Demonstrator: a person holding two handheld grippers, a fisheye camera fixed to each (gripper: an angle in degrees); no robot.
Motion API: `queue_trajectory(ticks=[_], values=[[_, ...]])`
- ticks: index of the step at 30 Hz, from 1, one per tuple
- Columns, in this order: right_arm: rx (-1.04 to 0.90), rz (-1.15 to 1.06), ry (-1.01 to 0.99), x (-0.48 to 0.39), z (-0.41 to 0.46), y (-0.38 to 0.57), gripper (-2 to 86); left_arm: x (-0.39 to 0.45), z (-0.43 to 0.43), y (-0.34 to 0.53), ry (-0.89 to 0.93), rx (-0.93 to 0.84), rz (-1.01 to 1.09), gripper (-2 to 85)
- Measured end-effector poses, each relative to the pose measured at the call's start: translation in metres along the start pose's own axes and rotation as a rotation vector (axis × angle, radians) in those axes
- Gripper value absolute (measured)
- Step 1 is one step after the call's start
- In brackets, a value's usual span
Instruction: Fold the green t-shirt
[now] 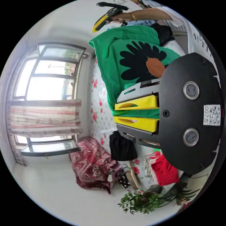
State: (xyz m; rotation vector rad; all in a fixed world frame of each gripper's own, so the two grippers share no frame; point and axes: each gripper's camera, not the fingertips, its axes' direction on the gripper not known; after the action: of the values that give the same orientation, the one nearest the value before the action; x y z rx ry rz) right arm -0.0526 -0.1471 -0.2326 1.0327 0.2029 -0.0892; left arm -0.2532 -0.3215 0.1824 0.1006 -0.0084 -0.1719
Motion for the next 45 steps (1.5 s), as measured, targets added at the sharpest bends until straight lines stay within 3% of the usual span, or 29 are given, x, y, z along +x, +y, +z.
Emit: queue_trajectory(ticks=[4,6,9,12,17,22,28,32,34,36,38,40,45], values=[[-0.063,0.000,-0.129,0.004,0.049,0.123,3.3,-0.028,0.049,0.078,-0.008,-0.065,-0.041,8.1],[-0.285,0.001,-0.327,-0.003,0.093,0.238,4.2,-0.037,0.081,0.161,0.015,-0.200,-0.043,8.2],[-0.588,0.061,-0.466,-0.021,0.118,0.380,5.4,-0.031,0.106,0.268,0.044,-0.450,-0.036,8.7],[-0.732,0.135,-0.544,-0.033,0.114,0.453,6.6,-0.029,0.098,0.331,0.059,-0.578,-0.099,10.2],[-0.778,0.148,-0.617,-0.034,0.136,0.468,8.8,-0.013,0.092,0.334,0.247,-0.594,-0.173,15.3],[-0.909,0.132,-0.617,-0.035,0.188,0.468,9.7,0.015,0.106,0.309,0.163,-0.654,-0.028,16.6],[-0.926,0.042,-0.575,-0.025,0.195,0.471,6.6,0.023,0.050,0.285,0.183,-0.516,0.042,15.7],[-0.916,0.068,-0.632,-0.010,0.196,0.475,2.5,0.044,0.059,0.275,0.256,-0.588,0.065,17.7],[-0.908,0.059,-0.639,-0.004,0.194,0.474,1.4,0.050,0.073,0.278,0.193,-0.659,0.051,17.0],[-0.886,0.041,-0.653,0.006,0.188,0.472,0.6,0.044,0.093,0.288,0.054,-0.730,0.040,11.1],[-0.850,0.054,-0.687,0.022,0.181,0.464,0.3,0.027,0.086,0.283,0.048,-0.679,-0.004,6.0],[-0.785,0.089,-0.714,0.048,0.171,0.447,0.1,0.005,0.077,0.272,0.118,-0.672,-0.039,2.1],[-0.540,0.370,-0.878,0.167,0.117,0.398,-0.1,-0.087,-0.011,0.238,0.353,-0.424,-0.196,0.2]])
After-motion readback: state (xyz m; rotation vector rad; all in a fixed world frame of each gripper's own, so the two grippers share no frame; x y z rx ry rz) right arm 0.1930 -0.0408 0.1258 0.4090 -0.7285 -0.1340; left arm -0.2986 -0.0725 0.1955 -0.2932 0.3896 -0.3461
